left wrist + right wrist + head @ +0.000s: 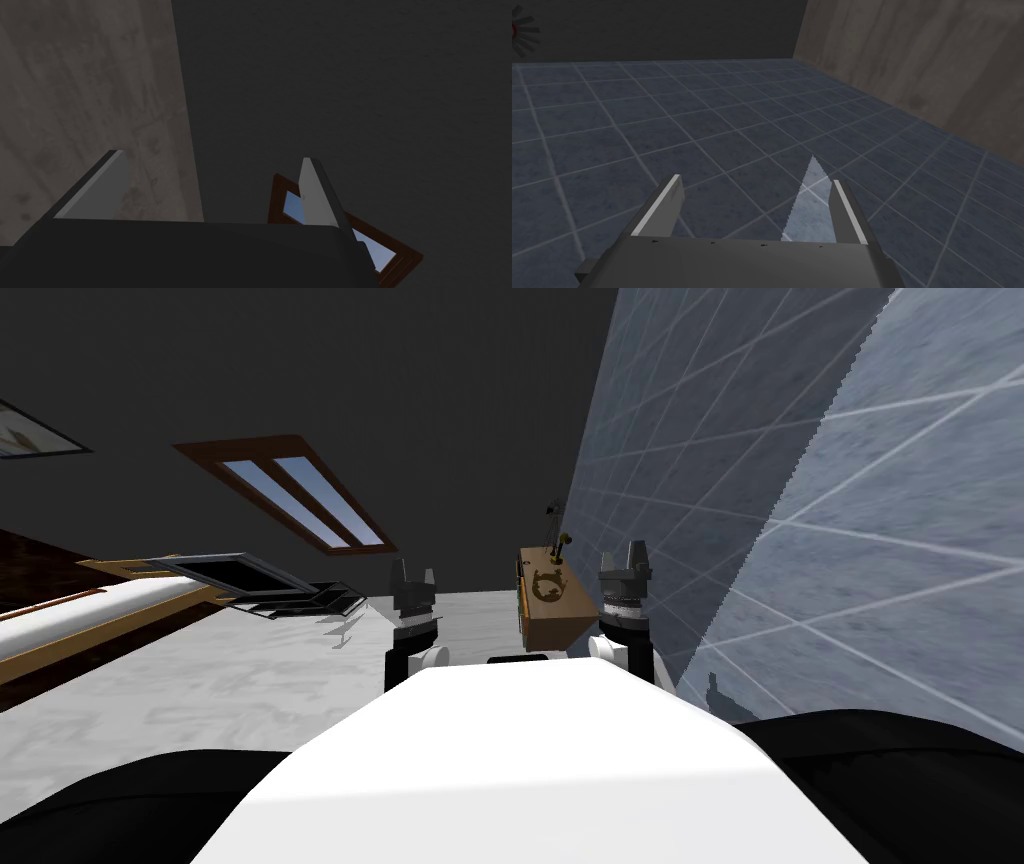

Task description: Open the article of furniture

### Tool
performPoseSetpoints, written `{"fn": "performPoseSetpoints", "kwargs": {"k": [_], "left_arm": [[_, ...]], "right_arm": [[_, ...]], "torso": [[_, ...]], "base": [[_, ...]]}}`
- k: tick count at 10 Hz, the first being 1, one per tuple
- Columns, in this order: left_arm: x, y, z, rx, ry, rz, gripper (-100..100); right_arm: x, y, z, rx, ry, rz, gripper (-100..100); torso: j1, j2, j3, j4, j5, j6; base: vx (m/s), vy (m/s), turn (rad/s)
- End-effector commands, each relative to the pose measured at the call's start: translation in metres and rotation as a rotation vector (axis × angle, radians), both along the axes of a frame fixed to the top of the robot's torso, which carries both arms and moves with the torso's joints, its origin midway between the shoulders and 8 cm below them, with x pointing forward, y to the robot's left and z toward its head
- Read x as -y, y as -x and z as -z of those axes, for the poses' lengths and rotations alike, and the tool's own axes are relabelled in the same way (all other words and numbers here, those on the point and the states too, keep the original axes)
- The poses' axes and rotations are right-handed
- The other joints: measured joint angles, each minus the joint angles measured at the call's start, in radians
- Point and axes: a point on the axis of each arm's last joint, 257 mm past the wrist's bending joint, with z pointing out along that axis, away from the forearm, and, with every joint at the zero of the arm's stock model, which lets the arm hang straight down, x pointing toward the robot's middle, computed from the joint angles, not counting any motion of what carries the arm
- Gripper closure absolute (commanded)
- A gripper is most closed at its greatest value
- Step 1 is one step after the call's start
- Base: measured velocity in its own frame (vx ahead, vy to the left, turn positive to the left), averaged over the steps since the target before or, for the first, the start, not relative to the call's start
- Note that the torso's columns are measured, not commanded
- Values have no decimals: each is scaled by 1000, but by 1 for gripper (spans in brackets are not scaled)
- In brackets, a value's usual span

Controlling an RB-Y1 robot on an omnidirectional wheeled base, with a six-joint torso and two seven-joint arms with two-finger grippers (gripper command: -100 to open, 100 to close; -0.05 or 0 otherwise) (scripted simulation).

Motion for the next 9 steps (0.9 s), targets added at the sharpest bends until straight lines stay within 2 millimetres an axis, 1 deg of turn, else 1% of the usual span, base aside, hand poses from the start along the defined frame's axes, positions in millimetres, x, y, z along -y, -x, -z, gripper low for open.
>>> {"fn": "performPoseSetpoints", "kwargs": {"k": [1, 3, 9], "left_arm": [[0, 0, 0, 0, 0, 0, 0], [0, 0, 0, 0, 0, 0, 0], [0, 0, 0, 0, 0, 0, 0]], "right_arm": [[0, 0, 0, 0, 0, 0, 0], [0, 0, 0, 0, 0, 0, 0], [0, 0, 0, 0, 0, 0, 0]], "torso": [[0, 40, -82, 41, 0, 0], [0, 175, -351, 176, 0, 0], [0, 618, -1234, 617, 0, 0]], "base": [[0, 0, 0], [0, 0, 0], [0, 0, 0]]}}
